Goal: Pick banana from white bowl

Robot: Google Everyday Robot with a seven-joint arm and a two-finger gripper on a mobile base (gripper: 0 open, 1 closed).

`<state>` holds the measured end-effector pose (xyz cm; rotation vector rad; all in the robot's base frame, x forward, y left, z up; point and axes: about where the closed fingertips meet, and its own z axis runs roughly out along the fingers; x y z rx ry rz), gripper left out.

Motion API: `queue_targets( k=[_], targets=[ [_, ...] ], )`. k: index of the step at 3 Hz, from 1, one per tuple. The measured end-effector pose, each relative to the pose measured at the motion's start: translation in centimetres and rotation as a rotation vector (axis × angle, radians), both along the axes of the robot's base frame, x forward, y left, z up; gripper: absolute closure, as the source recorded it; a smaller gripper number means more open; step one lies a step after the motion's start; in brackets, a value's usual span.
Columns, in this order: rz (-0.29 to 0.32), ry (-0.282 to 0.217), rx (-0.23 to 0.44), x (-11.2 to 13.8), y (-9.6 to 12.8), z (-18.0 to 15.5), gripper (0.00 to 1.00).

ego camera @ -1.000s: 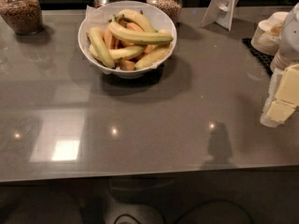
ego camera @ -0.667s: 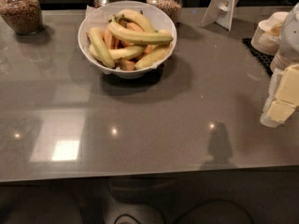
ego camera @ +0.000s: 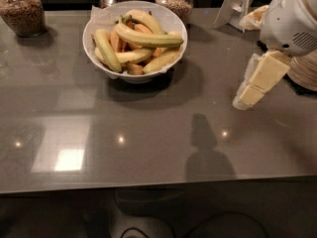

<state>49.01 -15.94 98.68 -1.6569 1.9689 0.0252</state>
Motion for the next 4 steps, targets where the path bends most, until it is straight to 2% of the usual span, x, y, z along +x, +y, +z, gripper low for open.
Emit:
queue_targets(
  k=[1, 2, 3, 4],
  targets=[
    [0.073, -0.081, 0.130, 4.4, 5.6, 1.4, 0.00],
    [0.136, -0.131, 0.205, 7.7, 11.4, 2.8, 0.00],
    [0.194, -0.168, 0.213, 11.1, 17.6, 3.1, 0.00],
    [0.177, -0.166, 0.225, 11.2, 17.3, 2.7, 0.00]
  ],
)
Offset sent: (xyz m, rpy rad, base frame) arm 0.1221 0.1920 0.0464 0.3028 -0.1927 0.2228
